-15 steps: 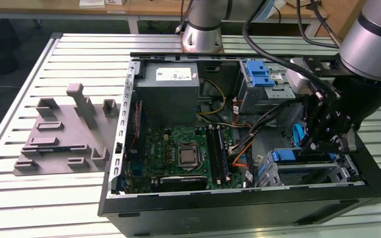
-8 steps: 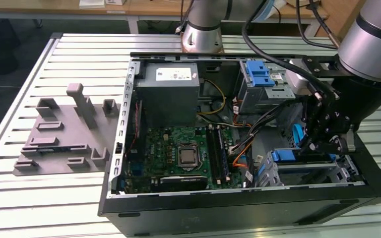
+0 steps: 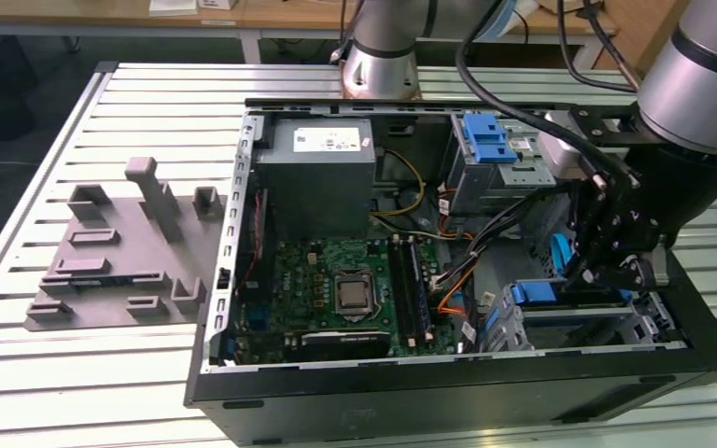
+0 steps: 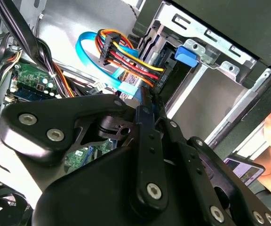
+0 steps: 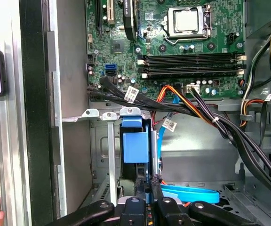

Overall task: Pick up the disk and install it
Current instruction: 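Insert the second disk wire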

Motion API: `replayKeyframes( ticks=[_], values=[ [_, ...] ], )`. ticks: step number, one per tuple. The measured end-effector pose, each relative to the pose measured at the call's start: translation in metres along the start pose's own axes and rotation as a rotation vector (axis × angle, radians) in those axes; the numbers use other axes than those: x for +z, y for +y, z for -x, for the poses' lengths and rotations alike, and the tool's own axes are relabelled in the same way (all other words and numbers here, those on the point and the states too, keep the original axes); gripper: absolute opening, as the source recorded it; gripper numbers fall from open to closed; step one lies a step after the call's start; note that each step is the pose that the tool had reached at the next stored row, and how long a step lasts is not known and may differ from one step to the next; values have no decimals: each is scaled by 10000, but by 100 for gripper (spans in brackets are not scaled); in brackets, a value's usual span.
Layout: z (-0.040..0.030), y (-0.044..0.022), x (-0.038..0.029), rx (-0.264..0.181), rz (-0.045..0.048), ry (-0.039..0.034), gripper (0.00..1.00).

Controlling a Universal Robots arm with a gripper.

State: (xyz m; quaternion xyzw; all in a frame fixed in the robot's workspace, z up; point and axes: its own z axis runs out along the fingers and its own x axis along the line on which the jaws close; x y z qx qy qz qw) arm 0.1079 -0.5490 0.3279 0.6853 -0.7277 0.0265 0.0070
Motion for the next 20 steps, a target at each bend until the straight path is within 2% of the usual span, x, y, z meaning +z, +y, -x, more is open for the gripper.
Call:
replayKeyframes(
  ticks=[4,9,10,20],
  values=[
    [-2,-1,-26,0,3,10,16],
    [-1,0,-15,0,3,10,18],
    [-1,0,-8,0,3,12,24],
    [-1,0,-3,0,4,7,24]
  ],
)
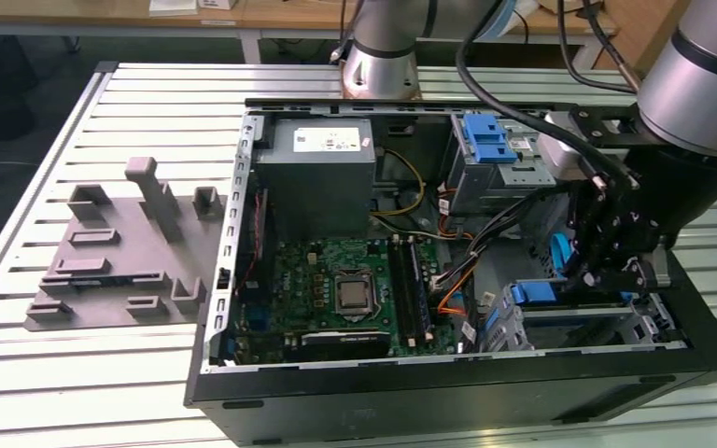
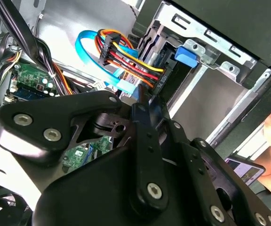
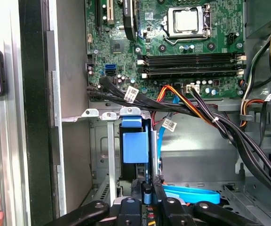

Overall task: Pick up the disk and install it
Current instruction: 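Insert the second disk wire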

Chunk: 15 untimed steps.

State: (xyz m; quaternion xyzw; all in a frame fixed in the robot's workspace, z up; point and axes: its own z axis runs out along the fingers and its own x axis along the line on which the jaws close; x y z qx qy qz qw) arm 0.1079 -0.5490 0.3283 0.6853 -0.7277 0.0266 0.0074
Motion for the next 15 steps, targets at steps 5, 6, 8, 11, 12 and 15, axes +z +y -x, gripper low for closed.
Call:
replayKeyframes(
  ticks=[5,6,8,11,12,15],
  values=[
    [-1,-1,-19,0,-1,0,24],
    [-1,-1,-22,0,-1,2,24],
    [-1,-1,-27,0,-1,2,24],
    [-2,-1,-36,0,-1,1,24],
    [-2,-1,-40,0,-1,3,24],
    [-3,-2,-54,0,-1,2,24]
  ],
)
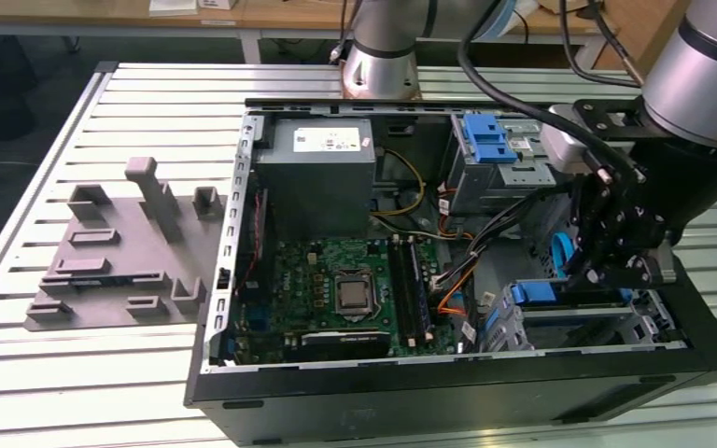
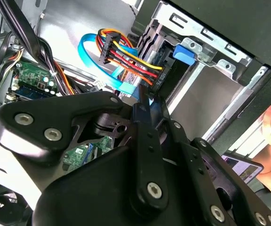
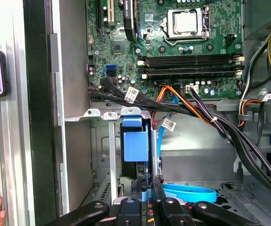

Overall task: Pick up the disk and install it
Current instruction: 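Insert the second disk wire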

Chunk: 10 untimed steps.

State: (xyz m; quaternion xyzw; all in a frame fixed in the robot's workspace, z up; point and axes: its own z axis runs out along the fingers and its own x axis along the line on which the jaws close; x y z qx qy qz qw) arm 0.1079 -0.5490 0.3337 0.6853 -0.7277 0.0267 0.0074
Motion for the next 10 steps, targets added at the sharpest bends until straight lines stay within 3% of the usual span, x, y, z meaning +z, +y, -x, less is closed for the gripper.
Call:
replayKeyframes(
  ticks=[10],
  values=[
    [-2,-1,-51,0,0,0,24]
  ],
)
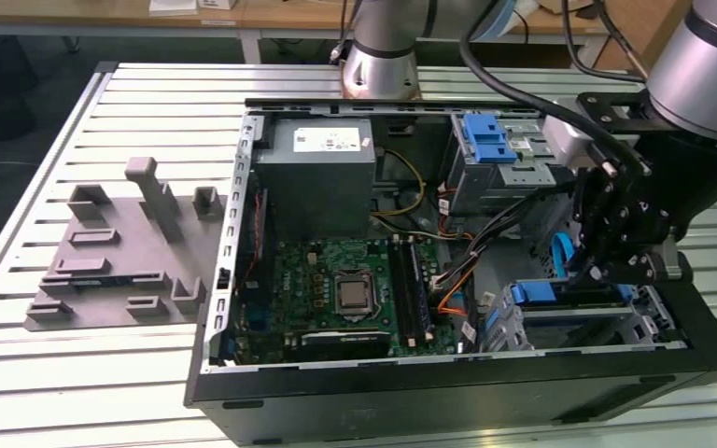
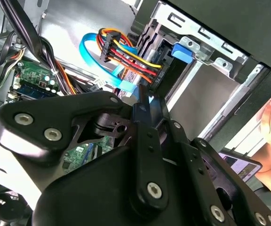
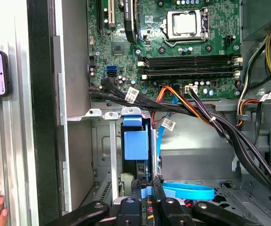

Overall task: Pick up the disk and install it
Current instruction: 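Insert the second disk wire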

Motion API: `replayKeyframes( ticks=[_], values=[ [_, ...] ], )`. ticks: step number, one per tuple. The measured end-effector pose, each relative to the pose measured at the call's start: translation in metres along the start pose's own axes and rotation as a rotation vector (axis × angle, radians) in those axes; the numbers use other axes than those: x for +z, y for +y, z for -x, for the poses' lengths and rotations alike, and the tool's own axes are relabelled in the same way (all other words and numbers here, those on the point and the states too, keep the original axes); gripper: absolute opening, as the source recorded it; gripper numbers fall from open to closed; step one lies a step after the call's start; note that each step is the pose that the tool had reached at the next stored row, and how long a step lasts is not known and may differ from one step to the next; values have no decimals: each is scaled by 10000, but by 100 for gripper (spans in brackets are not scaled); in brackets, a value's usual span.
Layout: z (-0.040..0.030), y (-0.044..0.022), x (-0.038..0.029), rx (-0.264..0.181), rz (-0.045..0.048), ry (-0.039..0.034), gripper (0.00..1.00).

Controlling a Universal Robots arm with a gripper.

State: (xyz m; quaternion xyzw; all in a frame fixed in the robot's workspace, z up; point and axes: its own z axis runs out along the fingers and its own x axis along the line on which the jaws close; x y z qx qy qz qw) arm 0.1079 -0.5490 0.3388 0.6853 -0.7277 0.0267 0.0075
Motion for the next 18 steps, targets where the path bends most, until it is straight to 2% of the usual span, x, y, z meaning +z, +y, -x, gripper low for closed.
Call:
replayKeyframes(
  ticks=[7,9,18],
  values=[
    [-1,-1,-29,0,0,-3,22],
    [-1,-1,-30,0,0,-1,11],
    [-1,-1,-31,0,0,-1,11]
  ],
)
